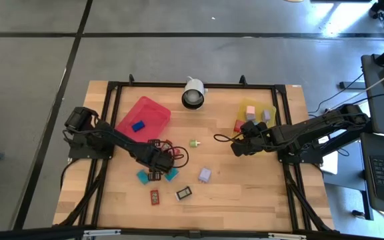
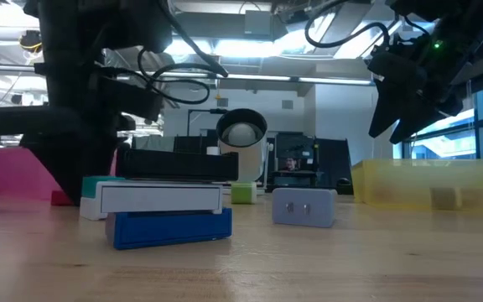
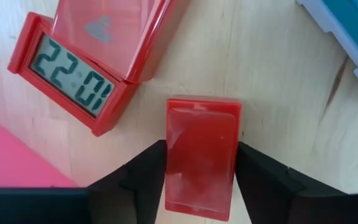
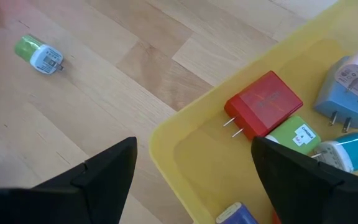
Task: Pick & Place Office items
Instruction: Put the middle red digital timer into the pink bin
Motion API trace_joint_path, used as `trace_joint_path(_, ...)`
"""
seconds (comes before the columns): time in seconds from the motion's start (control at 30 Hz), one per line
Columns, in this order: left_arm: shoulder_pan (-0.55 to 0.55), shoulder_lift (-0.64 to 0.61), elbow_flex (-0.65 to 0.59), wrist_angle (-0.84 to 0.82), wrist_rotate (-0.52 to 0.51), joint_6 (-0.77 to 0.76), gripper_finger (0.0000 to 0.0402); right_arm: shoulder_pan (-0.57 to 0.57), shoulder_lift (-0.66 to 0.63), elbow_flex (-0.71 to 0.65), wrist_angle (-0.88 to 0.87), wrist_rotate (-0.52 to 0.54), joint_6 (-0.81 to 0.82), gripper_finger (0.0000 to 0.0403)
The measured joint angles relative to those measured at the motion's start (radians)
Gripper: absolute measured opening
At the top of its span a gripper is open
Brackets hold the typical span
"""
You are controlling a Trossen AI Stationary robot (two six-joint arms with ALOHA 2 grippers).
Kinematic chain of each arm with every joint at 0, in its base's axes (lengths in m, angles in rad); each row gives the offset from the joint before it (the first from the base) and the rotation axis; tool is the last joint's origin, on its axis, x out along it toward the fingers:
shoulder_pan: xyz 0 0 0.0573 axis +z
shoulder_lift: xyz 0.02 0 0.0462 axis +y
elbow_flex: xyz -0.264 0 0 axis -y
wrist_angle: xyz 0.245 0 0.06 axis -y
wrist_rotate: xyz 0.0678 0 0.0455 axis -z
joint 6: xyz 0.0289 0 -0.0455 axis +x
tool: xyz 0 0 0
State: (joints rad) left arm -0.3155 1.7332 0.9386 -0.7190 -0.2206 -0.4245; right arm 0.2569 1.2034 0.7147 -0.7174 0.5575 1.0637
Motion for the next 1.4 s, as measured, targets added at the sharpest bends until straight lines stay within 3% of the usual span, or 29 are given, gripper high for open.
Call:
trace_joint_path(0.13, 0.003, 0.0, 0.0, -0.002, 0.0, -0.02, 0.0151, 0.0, 0.0, 0.0, 0.0, 0.0, 0.0, 0.0318)
trace_joint_path(0.4, 0.003, -0.022, 0.017, -0.038, -0.018, -0.089, 0.0161, 0.0, 0.0, 0.0, 0.001, 0.0, 0.0, 0.0318)
trace_joint_path(0.7, 0.003, -0.204, 0.053, -0.152, -0.158, -0.156, 0.0157, 0.0, 0.0, 0.0, 0.007, 0.0, 0.0, 0.0318)
trace_joint_path(1.03, 0.013, -0.422, 0.051, -0.499, -0.412, -0.373, 0.0161, 0.0, 0.0, 0.0, 0.018, 0.0, 0.0, 0.0318)
trace_joint_path(1.17, 0.052, -0.469, 0.012, -0.575, -0.432, -0.45, 0.0162, 0.0, 0.0, 0.0, 0.024, 0.0, 0.0, 0.0318)
trace_joint_path(1.4, 0.173, -0.51, -0.129, -0.583, -0.405, -0.454, 0.0162, 0.0, 0.0, 0.0, 0.029, 0.0, 0.0, 0.0318)
